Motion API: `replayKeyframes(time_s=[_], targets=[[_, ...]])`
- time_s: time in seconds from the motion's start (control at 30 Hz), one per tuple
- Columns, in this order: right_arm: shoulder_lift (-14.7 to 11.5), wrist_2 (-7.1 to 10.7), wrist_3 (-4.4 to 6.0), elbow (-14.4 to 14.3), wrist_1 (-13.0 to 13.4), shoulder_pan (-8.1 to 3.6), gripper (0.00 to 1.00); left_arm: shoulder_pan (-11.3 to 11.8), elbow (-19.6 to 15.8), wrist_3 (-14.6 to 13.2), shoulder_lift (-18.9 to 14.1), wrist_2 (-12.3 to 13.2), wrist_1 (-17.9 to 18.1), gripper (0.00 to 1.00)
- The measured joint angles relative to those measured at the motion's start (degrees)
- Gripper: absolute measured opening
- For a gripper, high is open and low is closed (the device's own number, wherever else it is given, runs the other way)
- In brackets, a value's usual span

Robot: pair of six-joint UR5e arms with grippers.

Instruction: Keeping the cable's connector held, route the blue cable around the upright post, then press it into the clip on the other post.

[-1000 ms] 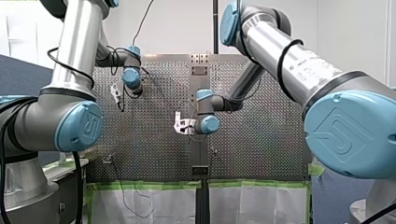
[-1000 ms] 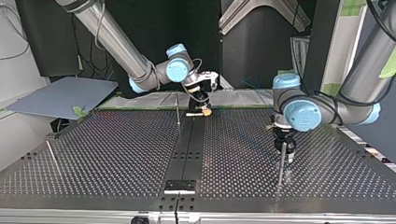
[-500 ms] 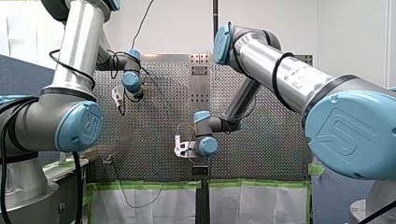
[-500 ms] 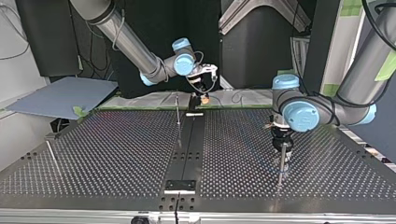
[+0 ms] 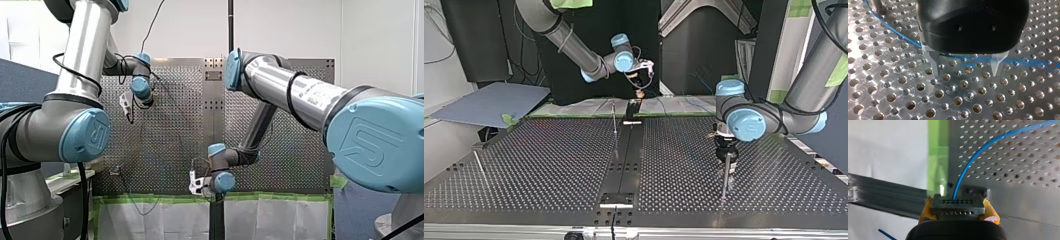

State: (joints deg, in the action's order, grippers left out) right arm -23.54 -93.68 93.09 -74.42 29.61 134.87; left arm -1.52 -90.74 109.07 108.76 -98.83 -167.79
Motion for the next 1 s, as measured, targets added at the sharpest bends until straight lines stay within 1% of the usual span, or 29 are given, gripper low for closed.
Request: replayKeyframes(time_s=[0.03, 0.17, 0.27, 0.43, 0.53, 0.7, 1.0], targets=[[0.20, -0.17, 0.14, -0.27, 0.29, -0.12, 0.00, 0.00, 0.00, 0.00, -0.01, 0.00, 0.00, 0.99], [1.16, -0.67, 1.53, -2.29, 2.32, -0.70, 0.00, -0.01, 0.00, 0.02, -0.01, 0.01, 0.00, 0.99], [2.03, -0.86, 1.95, -3.82, 4.07, -0.94, 0.00, -0.01, -0.01, 0.01, 0.03, 0.00, 0.00, 0.99], [2.74, -1.24, 2.21, -5.46, 6.98, -1.34, 0.00, -0.01, -0.01, 0.03, 0.01, 0.06, -0.12, 0.99], [2.89, -1.32, 2.40, -6.71, 8.75, -1.79, 0.00, -0.01, -0.01, 0.07, 0.00, 0.07, -0.19, 0.99], [3.05, -1.48, 3.04, -9.30, 11.68, -3.02, 0.00, 0.00, -0.01, 0.19, 0.00, 0.07, -0.20, 0.99], [3.22, -1.90, 3.30, -12.35, 17.03, -4.89, 0.00, -0.01, -0.01, 0.35, 0.00, 0.09, -0.23, 0.99]])
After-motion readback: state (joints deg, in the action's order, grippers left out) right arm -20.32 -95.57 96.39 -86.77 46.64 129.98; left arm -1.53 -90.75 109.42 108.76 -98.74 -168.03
